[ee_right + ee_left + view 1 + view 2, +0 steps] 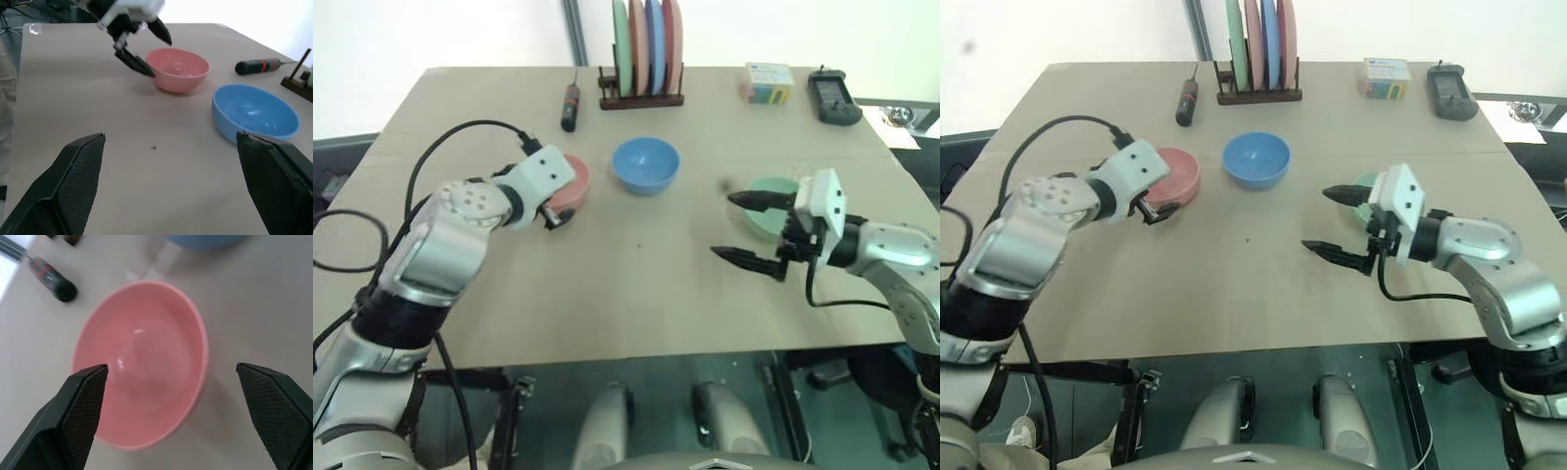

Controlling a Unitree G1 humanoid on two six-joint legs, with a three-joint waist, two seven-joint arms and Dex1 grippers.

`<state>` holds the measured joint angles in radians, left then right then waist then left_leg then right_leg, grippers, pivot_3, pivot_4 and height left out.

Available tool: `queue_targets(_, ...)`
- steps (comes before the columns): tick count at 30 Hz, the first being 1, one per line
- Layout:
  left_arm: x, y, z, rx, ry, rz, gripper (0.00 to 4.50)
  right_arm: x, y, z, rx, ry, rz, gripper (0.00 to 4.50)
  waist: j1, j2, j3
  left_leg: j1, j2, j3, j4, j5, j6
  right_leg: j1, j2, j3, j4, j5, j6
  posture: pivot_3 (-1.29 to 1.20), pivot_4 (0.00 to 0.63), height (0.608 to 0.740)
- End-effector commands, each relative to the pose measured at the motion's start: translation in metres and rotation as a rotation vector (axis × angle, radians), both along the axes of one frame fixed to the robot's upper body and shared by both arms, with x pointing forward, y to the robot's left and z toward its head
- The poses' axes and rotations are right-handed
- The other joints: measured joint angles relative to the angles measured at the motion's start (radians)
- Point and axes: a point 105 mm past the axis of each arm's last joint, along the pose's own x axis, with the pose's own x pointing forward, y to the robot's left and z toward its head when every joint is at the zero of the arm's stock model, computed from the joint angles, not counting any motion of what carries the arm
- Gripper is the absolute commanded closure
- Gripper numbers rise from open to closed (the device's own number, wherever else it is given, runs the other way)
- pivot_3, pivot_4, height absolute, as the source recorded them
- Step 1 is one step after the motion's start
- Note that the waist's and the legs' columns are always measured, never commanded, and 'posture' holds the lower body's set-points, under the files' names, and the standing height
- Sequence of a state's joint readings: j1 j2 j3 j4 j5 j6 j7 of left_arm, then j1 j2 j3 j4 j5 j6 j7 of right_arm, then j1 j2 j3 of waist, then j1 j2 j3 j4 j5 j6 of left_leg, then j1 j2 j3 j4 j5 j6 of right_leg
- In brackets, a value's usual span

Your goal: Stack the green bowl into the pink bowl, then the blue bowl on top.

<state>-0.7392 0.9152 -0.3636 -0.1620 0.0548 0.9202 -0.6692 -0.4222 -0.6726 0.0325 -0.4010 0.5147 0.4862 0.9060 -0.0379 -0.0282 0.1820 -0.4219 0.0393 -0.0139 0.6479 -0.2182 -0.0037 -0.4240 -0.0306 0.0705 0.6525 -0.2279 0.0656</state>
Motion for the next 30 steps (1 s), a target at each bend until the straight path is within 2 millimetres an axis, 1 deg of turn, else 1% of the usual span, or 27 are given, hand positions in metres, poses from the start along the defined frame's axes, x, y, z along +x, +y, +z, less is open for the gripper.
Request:
queue_targets(1, 0.012, -0.009, -0.003, 0.081, 0.027, -0.002, 0.82, 0.002, 0.013, 0.01, 0.005, -0.083, 0.036, 0.0, 0.001, 0.0, 0.0, 0.0, 0.0, 0.0, 0.001, 0.0, 0.0, 0.0, 0.0, 0.0, 0.001, 0.0, 0.0, 0.0, 0.15, 0.74)
queue_targets(2, 0.014, -0.01, -0.004, 0.086, 0.034, -0.002, 1.21, 0.002, 0.014, 0.009, 0.004, -0.086, 0.038, 0.0, 0.001, 0.0, 0.0, 0.0, 0.0, -0.001, 0.001, 0.0, 0.0, 0.0, 0.0, 0.0, 0.001, 0.0, 0.0, 0.0, 0.15, 0.74)
queue_targets(3, 0.016, -0.012, -0.004, 0.087, 0.037, -0.006, 1.73, 0.002, 0.015, 0.008, 0.003, -0.087, 0.04, 0.0, 0.001, 0.0, 0.0, 0.0, 0.0, -0.001, 0.002, 0.0, 0.0, 0.0, 0.0, 0.0, 0.001, 0.0, 0.0, 0.0, 0.15, 0.74)
queue_targets(4, 0.017, -0.014, -0.004, 0.09, 0.041, -0.017, 2.17, 0.003, 0.016, 0.008, 0.002, -0.088, 0.04, 0.0, 0.001, 0.0, 0.0, 0.0, 0.0, -0.001, 0.002, 0.0, 0.0, 0.0, 0.0, 0.0, 0.002, 0.0, 0.0, 0.0, 0.15, 0.74)
queue_targets(5, 0.018, -0.016, -0.004, 0.091, 0.045, -0.027, 2.43, 0.003, 0.016, 0.007, 0.002, -0.089, 0.038, 0.0, 0.0, 0.0, 0.0, 0.0, 0.0, 0.0, 0.002, 0.0, 0.0, 0.0, 0.0, 0.0, 0.002, 0.0, 0.0, 0.0, 0.15, 0.74)
queue_targets(7, 0.019, -0.018, -0.006, 0.094, 0.056, -0.04, 3.41, 0.003, 0.013, 0.005, -0.004, -0.09, 0.027, 0.0, 0.0, 0.0, 0.0, 0.0, 0.0, 0.0, 0.003, 0.0, 0.0, -0.001, 0.0, 0.0, 0.003, 0.0, 0.0, 0.0, 0.15, 0.74)
queue_targets(8, 0.019, -0.018, -0.007, 0.096, 0.06, -0.044, 3.73, 0.004, 0.011, 0.004, -0.007, -0.091, 0.02, 0.0, 0.001, 0.0, 0.0, 0.0, 0.0, -0.001, 0.003, 0.0, 0.0, -0.001, 0.0, 0.0, 0.004, 0.0, 0.0, 0.0, 0.15, 0.74)
queue_targets(9, 0.02, -0.018, -0.007, 0.097, 0.061, -0.047, 4.2, 0.004, 0.009, 0.003, -0.01, -0.092, 0.012, 0.0, 0.001, 0.0, 0.001, 0.0, 0.0, -0.001, 0.003, 0.0, 0.0, -0.001, 0.0, 0.0, 0.005, 0.0, 0.0, 0.0, 0.15, 0.74)
queue_targets(10, 0.021, -0.019, -0.007, 0.098, 0.061, -0.05, 4.4, 0.004, 0.008, 0.003, -0.012, -0.092, 0.007, 0.0, 0.001, 0.0, 0.001, 0.0, 0.0, -0.001, 0.003, 0.0, 0.0, -0.001, 0.0, 0.0, 0.005, 0.0, 0.0, 0.0, 0.15, 0.74)
queue_targets(13, 0.019, -0.022, -0.006, 0.104, 0.075, -0.075, 4.4, 0.004, 0.004, 0.001, -0.014, -0.093, -0.009, 0.0, 0.002, -0.001, 0.001, 0.0, 0.0, -0.001, 0.004, 0.0, 0.0, -0.001, 0.0, 0.0, 0.005, 0.0, 0.0, 0.0, 0.15, 0.74)
queue_targets(14, 0.012, -0.026, -0.003, 0.097, 0.096, -0.117, 4.4, 0.004, 0.001, 0.0, -0.016, -0.093, -0.022, 0.0, 0.001, -0.001, 0.001, 0.0, 0.0, -0.001, 0.004, 0.0, 0.0, -0.001, 0.0, 0.0, 0.006, 0.0, 0.0, 0.0, 0.15, 0.74)
queue_targets(18, -0.029, -0.042, 0.004, 0.049, 0.187, -0.351, 4.4, 0.003, -0.008, -0.003, -0.016, -0.09, -0.066, 0.0, -0.003, -0.001, 0.001, -0.001, 0.0, -0.001, 0.004, 0.0, 0.0, -0.002, 0.0, 0.0, 0.005, 0.0, 0.0, 0.0, 0.15, 0.74)
queue_targets(20, -0.059, -0.055, 0.0, 0.033, 0.277, -0.522, 4.4, 0.003, -0.013, -0.004, -0.018, -0.086, -0.088, 0.0, -0.003, -0.001, 0.001, -0.002, 0.0, 0.0, 0.004, 0.0, 0.0, -0.003, 0.0, 0.001, 0.006, 0.0, 0.0, 0.0, 0.15, 0.74)
queue_targets(22, -0.076, -0.063, -0.005, 0.06, 0.302, -0.631, 4.4, 0.002, -0.019, -0.005, -0.021, -0.084, -0.111, 0.0, -0.001, -0.001, 0.001, -0.002, 0.0, 0.0, 0.004, 0.0, 0.0, -0.003, 0.0, 0.001, 0.007, 0.0, 0.0, 0.0, 0.15, 0.74)
queue_targets(23, -0.078, -0.067, -0.009, 0.082, 0.297, -0.677, 4.4, 0.002, -0.022, -0.005, -0.024, -0.083, -0.127, 0.0, 0.0, -0.001, 0.001, -0.002, 0.0, 0.0, 0.004, 0.0, 0.0, -0.003, 0.0, 0.001, 0.007, 0.0, 0.0, 0.0, 0.15, 0.74)
queue_targets(26, -0.077, -0.079, -0.021, 0.235, 0.249, -0.812, 4.4, 0.001, -0.032, -0.005, -0.034, -0.084, -0.166, 0.0, 0.011, -0.001, 0.001, -0.002, 0.0, 0.0, 0.005, 0.0, 0.0, -0.003, 0.0, 0.0, 0.007, 0.0, 0.0, 0.0, 0.15, 0.74)
queue_targets(28, -0.074, -0.094, -0.027, 0.187, 0.24, -0.852, 4.4, -0.002, -0.038, -0.005, -0.041, -0.08, -0.185, 0.0, 0.016, -0.001, 0.001, -0.001, 0.0, 0.0, 0.007, 0.0, 0.0, -0.002, 0.0, 0.001, 0.007, -0.002, -0.003, 0.0, 0.15, 0.74)
queue_targets(30, -0.072, -0.109, -0.03, 0.137, 0.228, -0.9, 4.4, -0.005, -0.044, -0.005, -0.053, -0.075, -0.206, 0.0, 0.027, -0.001, 0.001, 0.003, 0.0, 0.002, 0.007, 0.0, 0.0, 0.002, 0.0, 0.002, 0.007, -0.002, -0.003, 0.0, 0.15, 0.74)
